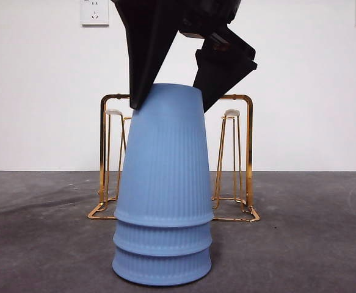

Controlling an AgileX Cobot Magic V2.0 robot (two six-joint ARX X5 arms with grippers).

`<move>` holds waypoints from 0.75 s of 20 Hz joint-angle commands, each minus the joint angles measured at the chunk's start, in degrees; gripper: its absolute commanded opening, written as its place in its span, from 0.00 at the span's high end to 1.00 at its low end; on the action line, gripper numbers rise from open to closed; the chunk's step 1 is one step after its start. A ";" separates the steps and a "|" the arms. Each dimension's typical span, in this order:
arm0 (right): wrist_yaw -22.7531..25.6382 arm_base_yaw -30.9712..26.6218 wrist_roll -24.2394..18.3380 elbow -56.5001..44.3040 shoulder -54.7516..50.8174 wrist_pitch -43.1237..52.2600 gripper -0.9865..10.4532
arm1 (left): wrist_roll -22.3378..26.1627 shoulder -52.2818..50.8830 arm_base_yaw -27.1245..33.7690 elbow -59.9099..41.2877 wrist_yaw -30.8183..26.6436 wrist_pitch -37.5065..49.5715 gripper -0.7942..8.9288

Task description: Pick the top cup and place it on cupholder, pick up the mid cup and place it on cupholder, last pick the bottom cup and place it on cupholder.

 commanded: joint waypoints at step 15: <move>5.73 4.31 1.03 24.02 0.77 -18.29 0.68 | 0.76 0.09 -0.37 1.29 0.31 -0.44 0.31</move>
